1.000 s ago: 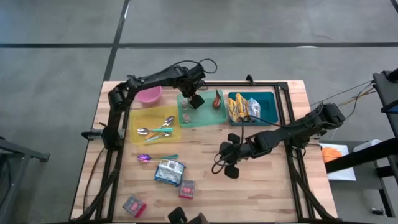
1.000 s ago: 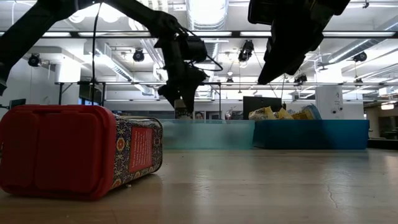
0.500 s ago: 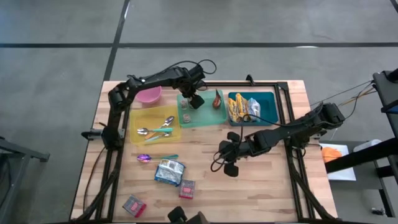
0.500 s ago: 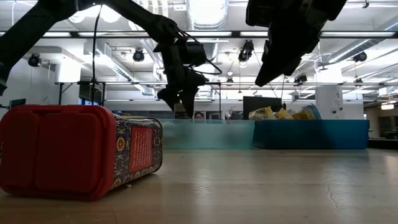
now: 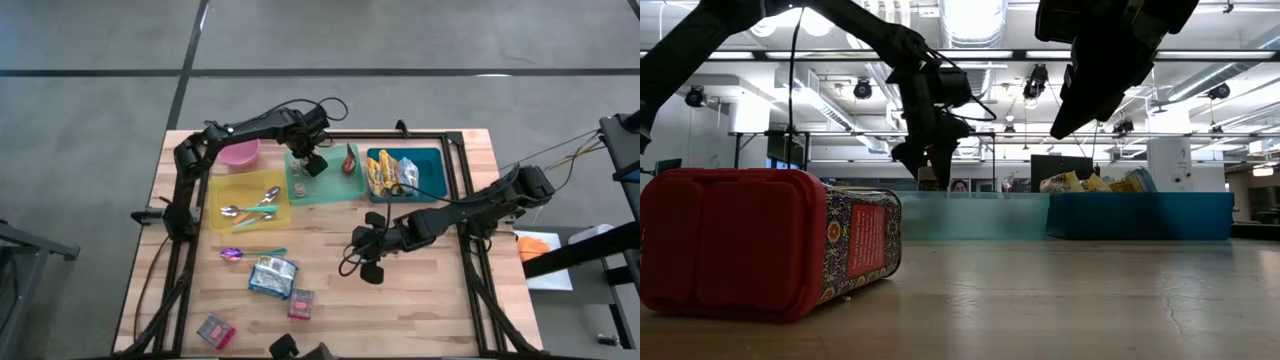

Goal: Pick & Place Food Item
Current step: Put the golden seasoning bottle into the green bin

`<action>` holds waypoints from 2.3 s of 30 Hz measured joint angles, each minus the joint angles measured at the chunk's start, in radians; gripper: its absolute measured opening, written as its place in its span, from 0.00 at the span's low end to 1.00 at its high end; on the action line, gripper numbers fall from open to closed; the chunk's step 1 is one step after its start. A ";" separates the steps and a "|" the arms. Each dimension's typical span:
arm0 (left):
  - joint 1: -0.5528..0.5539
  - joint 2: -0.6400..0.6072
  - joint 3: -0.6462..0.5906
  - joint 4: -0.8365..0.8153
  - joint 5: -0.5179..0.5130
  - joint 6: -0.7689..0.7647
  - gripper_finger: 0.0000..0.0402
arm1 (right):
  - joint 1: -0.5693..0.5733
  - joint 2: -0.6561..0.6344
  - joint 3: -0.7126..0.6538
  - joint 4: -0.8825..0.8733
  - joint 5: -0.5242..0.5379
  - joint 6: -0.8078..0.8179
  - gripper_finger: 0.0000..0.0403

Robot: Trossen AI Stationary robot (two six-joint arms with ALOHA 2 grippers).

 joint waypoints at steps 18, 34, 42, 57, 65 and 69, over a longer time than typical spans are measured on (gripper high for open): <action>0.001 -0.003 -0.038 0.048 0.050 -0.011 0.75 | 0.000 0.000 0.000 -0.001 0.000 0.000 0.04; 0.000 -0.001 -0.037 0.048 0.083 -0.037 0.76 | 0.000 0.000 0.000 -0.002 -0.001 0.000 0.04; 0.000 0.001 -0.037 0.044 0.083 -0.038 0.77 | 0.000 0.000 0.000 -0.003 -0.002 0.000 0.04; -0.001 -0.016 -0.030 0.033 0.075 -0.039 0.77 | 0.000 0.000 0.000 -0.005 -0.002 -0.008 0.04; -0.002 -0.036 -0.031 0.032 0.067 -0.079 0.77 | 0.000 0.000 0.000 -0.005 -0.002 -0.007 0.04; -0.006 -0.031 -0.037 0.025 0.061 -0.082 0.77 | 0.000 0.000 0.000 -0.005 -0.002 -0.007 0.04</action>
